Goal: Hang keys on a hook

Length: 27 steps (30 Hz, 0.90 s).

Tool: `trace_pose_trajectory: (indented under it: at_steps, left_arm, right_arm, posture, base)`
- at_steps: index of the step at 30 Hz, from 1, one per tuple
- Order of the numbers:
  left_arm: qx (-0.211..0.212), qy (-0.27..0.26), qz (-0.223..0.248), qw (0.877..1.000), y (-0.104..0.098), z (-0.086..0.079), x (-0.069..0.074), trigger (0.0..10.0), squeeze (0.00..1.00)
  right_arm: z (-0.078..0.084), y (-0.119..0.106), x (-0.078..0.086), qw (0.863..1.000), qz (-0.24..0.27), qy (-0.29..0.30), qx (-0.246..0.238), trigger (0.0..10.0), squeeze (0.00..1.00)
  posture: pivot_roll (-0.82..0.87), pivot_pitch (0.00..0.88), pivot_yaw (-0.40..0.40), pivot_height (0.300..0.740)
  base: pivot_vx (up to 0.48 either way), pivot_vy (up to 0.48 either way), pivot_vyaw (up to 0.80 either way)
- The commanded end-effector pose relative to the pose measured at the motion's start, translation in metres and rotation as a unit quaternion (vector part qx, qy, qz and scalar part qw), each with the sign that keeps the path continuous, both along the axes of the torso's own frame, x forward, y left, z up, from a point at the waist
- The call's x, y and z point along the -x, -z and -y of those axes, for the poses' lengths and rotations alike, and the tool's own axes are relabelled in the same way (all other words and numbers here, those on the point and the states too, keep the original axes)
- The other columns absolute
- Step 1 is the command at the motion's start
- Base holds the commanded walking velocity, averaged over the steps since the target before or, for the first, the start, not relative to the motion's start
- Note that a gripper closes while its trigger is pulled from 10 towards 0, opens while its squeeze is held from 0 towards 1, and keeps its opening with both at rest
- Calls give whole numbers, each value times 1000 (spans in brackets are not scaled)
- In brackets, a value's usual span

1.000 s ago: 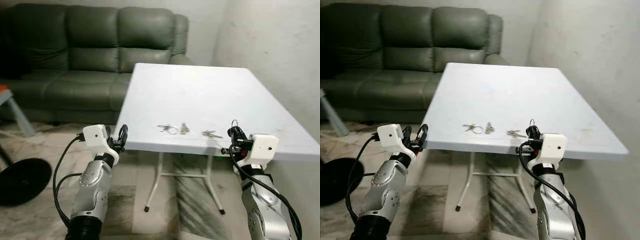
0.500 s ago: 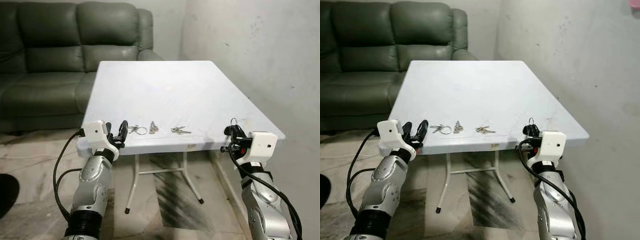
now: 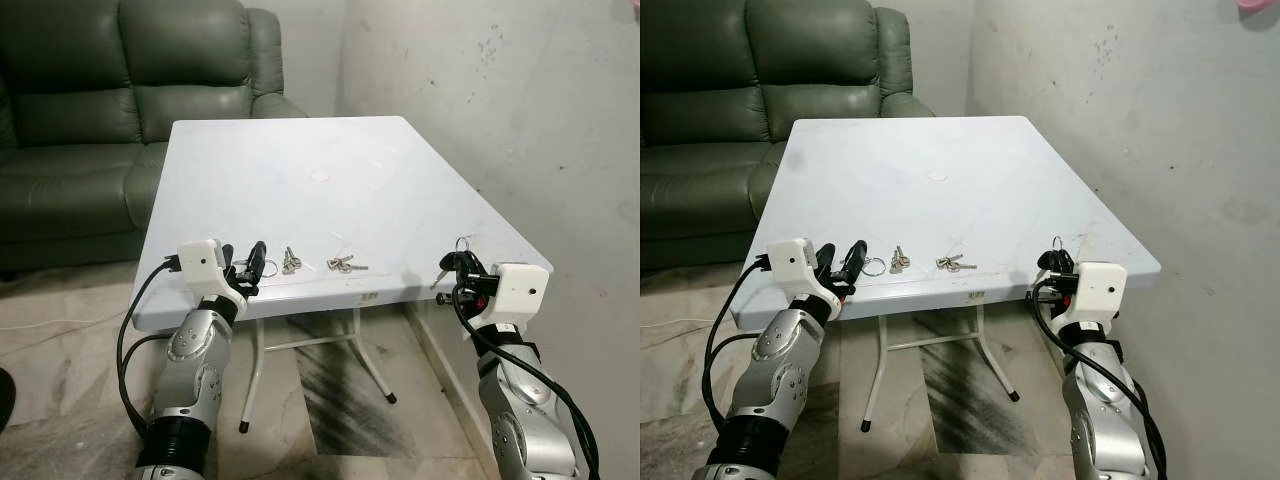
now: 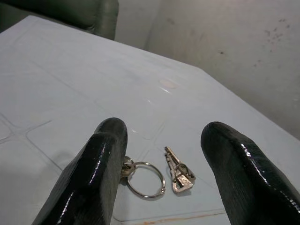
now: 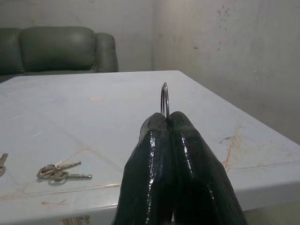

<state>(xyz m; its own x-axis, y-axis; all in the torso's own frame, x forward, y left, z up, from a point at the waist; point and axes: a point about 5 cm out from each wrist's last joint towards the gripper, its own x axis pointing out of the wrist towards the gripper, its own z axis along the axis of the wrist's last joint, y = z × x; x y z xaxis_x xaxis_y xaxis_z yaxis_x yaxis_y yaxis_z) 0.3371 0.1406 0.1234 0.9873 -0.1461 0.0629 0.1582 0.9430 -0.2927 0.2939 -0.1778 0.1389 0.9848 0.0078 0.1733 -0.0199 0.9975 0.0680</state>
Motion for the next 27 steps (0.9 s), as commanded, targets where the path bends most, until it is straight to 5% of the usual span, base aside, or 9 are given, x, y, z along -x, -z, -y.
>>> trace_pose_trajectory:
  at_steps: [1, 5, 27]
  left_arm:
    - [8, -10, 2, 1000, -4, -4, 0, 10000, 0]
    - [6, -19, 5, 1000, -5, -8, 0, 10000, 0]
    - [-1, -23, -10, 1000, -2, -8, 2, 10000, 0]
  right_arm:
    - [1, -2, 1, 1000, 4, 3, 0, 10000, 0]
    - [1, -1, 1, 1000, 4, 5, -1, 10000, 0]
    - [3, 2, 7, 1000, 2, 14, -2, 10000, 0]
  posture:
    - [-5, 31, -7, 740]
    - [-2, 28, -7, 740]
    - [-12, 5, 3, 740]
  base:
    - [0, 480, -763]
    - [0, 480, -763]
    - [0, 0, -763]
